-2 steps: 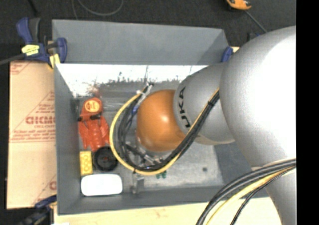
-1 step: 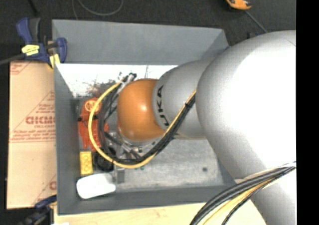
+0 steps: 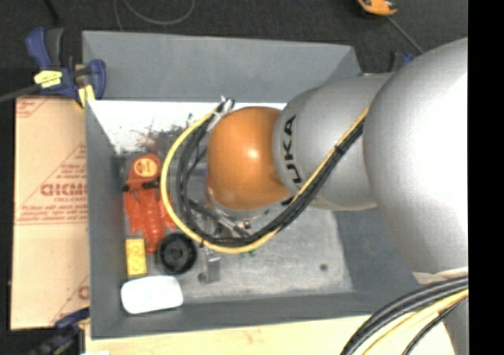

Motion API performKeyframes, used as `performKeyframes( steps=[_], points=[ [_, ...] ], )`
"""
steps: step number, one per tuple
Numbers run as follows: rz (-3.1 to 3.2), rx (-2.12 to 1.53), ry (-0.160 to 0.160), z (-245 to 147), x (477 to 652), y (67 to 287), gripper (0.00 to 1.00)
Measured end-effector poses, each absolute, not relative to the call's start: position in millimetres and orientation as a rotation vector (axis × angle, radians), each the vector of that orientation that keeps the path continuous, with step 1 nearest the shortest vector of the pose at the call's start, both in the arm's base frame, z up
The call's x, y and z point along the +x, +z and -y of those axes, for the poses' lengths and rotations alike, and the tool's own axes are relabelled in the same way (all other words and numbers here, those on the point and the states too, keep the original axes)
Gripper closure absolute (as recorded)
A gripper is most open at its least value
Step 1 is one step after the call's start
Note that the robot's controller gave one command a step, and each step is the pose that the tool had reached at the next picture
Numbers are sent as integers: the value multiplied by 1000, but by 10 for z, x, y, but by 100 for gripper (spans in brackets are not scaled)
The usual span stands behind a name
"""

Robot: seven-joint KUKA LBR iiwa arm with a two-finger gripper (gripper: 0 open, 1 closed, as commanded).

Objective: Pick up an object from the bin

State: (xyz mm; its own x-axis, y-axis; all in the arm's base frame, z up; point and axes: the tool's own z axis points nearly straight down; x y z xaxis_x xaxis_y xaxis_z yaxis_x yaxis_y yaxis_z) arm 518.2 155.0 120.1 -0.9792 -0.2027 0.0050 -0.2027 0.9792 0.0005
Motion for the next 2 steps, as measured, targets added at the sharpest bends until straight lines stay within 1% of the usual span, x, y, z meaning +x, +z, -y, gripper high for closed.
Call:
performKeyframes(
  steps=[1, 2],
  points=[
    [3123, 447, 1, -1366, 5253, 1386, 0],
    [3137, 215, -2, -1430, 5289, 1033, 0]
  ],
)
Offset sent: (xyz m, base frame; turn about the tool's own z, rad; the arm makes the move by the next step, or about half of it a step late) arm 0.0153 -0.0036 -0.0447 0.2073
